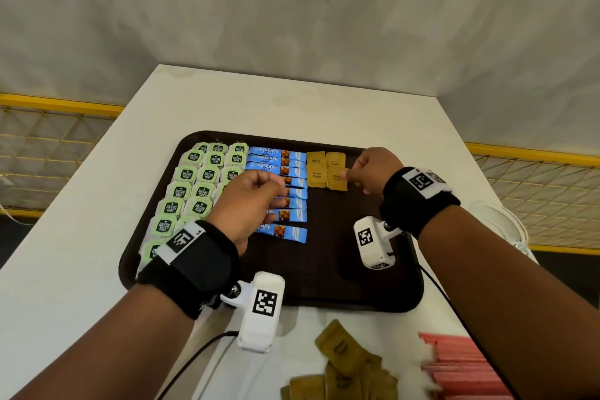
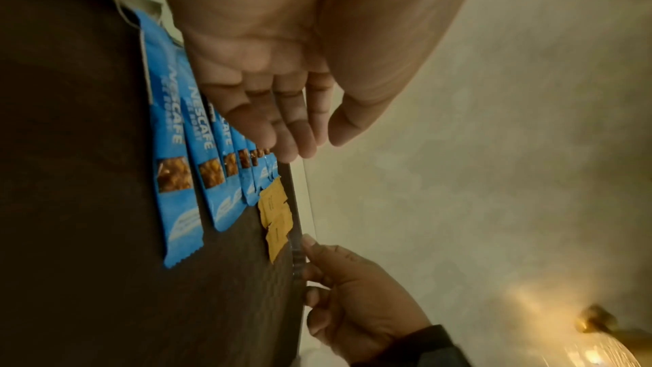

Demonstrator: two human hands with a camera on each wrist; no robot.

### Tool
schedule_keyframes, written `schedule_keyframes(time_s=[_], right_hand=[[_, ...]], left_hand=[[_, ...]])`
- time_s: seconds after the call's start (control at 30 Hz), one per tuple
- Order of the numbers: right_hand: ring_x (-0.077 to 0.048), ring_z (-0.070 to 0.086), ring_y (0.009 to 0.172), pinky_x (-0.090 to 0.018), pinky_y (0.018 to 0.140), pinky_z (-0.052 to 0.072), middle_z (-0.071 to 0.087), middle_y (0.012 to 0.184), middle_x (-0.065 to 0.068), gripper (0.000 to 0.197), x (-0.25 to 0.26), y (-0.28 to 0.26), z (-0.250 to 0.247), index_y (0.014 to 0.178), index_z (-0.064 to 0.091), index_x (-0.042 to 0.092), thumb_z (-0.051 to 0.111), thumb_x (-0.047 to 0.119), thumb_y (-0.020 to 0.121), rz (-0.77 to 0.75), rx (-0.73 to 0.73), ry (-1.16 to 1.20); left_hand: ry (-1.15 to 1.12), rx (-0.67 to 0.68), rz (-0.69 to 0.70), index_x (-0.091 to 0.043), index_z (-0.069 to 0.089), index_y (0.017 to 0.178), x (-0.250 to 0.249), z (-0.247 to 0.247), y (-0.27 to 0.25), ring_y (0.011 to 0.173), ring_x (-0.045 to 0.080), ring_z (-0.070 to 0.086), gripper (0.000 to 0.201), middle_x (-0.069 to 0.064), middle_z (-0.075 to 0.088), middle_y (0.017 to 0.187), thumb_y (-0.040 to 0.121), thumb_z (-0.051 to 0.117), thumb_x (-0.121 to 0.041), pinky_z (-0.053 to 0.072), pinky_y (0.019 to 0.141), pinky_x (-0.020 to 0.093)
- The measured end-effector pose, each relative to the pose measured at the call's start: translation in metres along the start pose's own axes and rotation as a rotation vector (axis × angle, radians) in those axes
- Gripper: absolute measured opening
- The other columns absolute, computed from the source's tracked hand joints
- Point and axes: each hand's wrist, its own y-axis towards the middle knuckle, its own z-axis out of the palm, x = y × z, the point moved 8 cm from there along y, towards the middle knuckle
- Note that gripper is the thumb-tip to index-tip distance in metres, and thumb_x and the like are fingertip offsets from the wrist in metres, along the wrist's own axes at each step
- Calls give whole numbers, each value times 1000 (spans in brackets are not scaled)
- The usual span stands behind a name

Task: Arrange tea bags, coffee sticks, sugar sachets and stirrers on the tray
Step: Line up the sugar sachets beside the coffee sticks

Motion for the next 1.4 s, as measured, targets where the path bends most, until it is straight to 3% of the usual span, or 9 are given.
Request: schedule_keyframes(time_s=[0.13,0.27,0.33,0.5,0.63,0.77,1.0,1.2,1.4], right_hand=[[-14,54,53,-26,57,44,66,72,-10,29,9,-53,-4,77,62,5,69,33,83,-126,-24,104],[-7,51,52,-22,54,41,59,65,3,28,6,-123,9,83,64,10,73,36,79,-197,60,9],[-5,48,54,-19,54,37,54,63,7,24,0,-155,18,83,64,14,73,35,79,-216,102,-49],[-9,54,72,-18,61,39,66,89,5,25,-25,-214,49,95,67,19,72,37,79,-197,188,-215],[-18,58,95,-28,81,47,63,108,-1,35,-44,-236,75,112,63,20,67,34,80,-133,251,-301],[-21,57,100,-29,82,46,58,114,-3,44,-50,-244,82,120,59,23,70,31,77,-85,211,-331],[-20,59,88,-31,75,49,64,102,-3,33,-48,-248,83,105,66,16,72,29,76,-35,172,-303],[-10,48,67,-20,54,36,55,79,5,19,-49,-252,83,89,60,16,71,23,75,-15,149,-184],[-10,46,61,-21,54,36,52,68,8,21,-53,-256,84,82,57,18,74,16,70,-24,130,-40]], left_hand=[[134,101,79,-18,63,88,-6,13,-26,78,9,64,8,-2,68,87,91,55,-16,50,64,24],[375,279,192,-19,62,89,2,32,-64,76,8,62,4,5,68,89,91,59,-21,47,63,22],[499,409,271,-19,63,92,9,44,-88,71,3,58,5,-4,64,81,91,62,-23,44,63,18],[878,656,368,-25,60,101,38,55,-133,85,5,59,24,-8,58,100,83,69,-38,50,77,25],[1114,704,424,-28,53,106,55,52,-150,90,8,53,42,-8,47,104,75,73,-48,45,80,26],[1300,689,461,-24,52,112,66,55,-158,99,16,50,55,-4,47,108,71,73,-55,45,85,32],[1337,714,400,-16,54,102,71,63,-161,89,22,53,42,5,54,100,74,76,-40,40,67,30],[1321,750,392,-10,60,95,73,63,-163,81,24,58,35,7,62,89,77,74,-37,41,63,33],[1204,809,311,-16,55,75,77,56,-160,64,16,50,26,2,56,74,79,71,-35,39,58,30]])
